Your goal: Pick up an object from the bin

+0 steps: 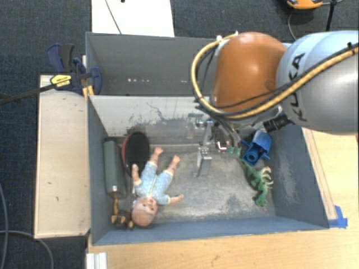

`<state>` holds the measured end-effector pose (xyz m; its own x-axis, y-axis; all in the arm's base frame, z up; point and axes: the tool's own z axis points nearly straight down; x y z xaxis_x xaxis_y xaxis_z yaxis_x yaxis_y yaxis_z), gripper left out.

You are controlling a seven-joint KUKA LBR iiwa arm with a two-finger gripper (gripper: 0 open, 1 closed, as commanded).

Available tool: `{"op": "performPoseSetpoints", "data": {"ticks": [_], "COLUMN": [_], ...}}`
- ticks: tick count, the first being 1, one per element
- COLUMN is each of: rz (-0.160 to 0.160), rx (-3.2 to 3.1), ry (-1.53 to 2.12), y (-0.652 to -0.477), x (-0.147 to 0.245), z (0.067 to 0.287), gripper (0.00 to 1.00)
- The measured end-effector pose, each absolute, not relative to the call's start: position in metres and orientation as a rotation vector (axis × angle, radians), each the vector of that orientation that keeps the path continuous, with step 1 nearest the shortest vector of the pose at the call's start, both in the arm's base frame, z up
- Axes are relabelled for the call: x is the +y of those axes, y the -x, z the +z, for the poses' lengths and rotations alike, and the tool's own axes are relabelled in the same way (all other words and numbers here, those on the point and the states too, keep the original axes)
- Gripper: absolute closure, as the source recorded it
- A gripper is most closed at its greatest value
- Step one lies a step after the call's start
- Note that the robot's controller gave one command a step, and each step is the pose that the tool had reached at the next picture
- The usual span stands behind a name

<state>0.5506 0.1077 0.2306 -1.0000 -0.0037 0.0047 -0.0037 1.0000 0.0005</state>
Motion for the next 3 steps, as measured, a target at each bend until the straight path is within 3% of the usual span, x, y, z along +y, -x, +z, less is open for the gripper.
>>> {"op": "performPoseSetpoints", "data": {"ticks": [1, 2, 3], "rz": [-0.002, 0.0, -0.003], "rx": [-3.145, -3.135, -3.104], "ry": [0.0, -0.32, -0.482], "y": [-0.552, -0.536, -0.525], "x": [0.107, 0.158, 0.185], "z": [0.235, 0.187, 0.159], "gripper": [0.0, 0.0, 0.0]}}
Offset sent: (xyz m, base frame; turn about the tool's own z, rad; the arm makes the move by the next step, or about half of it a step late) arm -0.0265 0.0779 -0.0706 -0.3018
